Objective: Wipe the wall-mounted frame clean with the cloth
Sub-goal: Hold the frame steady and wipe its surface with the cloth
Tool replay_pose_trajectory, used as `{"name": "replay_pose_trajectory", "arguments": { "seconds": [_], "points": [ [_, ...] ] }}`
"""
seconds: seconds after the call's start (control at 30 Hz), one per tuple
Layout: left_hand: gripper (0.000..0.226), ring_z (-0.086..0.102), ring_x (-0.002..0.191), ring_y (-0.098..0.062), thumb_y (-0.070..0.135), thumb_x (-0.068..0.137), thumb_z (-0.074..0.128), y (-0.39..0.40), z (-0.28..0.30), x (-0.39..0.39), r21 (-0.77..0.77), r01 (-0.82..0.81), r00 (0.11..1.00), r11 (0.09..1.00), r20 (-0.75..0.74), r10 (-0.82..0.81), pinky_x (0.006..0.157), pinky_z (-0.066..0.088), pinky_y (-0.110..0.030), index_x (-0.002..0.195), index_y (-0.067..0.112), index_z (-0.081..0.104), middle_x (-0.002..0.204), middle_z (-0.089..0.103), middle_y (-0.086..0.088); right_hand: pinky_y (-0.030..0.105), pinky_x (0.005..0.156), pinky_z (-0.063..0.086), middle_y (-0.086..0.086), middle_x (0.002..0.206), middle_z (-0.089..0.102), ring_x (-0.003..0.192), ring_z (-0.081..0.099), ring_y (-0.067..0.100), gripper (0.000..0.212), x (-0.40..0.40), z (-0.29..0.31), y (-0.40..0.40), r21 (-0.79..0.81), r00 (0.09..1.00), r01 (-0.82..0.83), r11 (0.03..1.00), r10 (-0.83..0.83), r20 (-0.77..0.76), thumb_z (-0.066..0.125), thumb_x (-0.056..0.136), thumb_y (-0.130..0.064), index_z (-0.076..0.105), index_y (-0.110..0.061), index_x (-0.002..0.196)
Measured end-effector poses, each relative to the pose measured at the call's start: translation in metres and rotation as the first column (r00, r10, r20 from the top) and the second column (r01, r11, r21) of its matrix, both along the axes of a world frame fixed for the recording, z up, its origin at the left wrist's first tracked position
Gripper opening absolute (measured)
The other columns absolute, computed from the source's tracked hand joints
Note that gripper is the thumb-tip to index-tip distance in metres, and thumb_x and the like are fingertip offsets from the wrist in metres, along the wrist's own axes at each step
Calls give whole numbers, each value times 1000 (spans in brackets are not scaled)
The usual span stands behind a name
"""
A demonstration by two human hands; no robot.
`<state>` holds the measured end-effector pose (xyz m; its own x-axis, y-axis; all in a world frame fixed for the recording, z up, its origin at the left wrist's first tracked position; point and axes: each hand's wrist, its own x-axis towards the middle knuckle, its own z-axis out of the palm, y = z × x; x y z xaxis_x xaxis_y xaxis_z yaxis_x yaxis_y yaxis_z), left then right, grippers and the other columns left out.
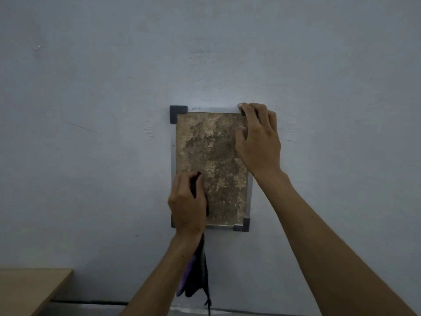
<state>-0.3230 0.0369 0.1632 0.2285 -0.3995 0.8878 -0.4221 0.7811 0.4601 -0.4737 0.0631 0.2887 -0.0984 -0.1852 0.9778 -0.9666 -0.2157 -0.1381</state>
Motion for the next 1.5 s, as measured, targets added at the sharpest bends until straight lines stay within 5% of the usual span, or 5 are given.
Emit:
{"name": "replay_pose_trajectory", "arguments": {
  "seconds": [0.53,0.77,1.2,1.4,1.5],
  "points": [
    [16,68,83,-16,6,89,74,-8,-71,21,-138,145,850,980,524,-52,74,58,-29,104,4,75,100,70,-6,39,94,54,3,137,52,129,42,23,51,-1,2,4,30,1000,4,1000,-3,-21,56,90,-9,54,-12,141],
    [12,65,79,-13,11,88,77,-7,-24,16,-76,103,956,992,282,-77,74,55,-22,99,7,74,93,68,-3,38,93,54,3,137,52,129,42,23,51,-2,2,3,35,1000,11,999,-10,-27,55,90,-10,54,-13,141],
    [9,62,74,-8,11,88,76,-2,-58,21,-6,76,966,997,248,-72,71,50,-13,96,7,72,90,67,0,39,90,56,1,136,52,128,42,21,52,-2,1,2,26,1000,16,1000,-15,-26,54,88,-11,54,-14,141],
    [8,65,75,-12,11,91,72,-2,-96,25,23,95,914,995,393,-97,64,58,-31,99,8,72,93,66,0,40,89,56,2,137,52,129,42,22,52,-1,0,1,26,1000,21,999,-21,-20,54,89,-12,54,-14,140],
    [10,63,78,-8,12,90,73,-1,-82,34,53,69,961,996,263,-81,73,52,-16,99,9,73,93,67,2,40,89,56,3,137,52,128,42,23,52,-2,1,1,26,1000,18,1000,-17,-23,54,89,-12,54,-14,140]
  ]
}}
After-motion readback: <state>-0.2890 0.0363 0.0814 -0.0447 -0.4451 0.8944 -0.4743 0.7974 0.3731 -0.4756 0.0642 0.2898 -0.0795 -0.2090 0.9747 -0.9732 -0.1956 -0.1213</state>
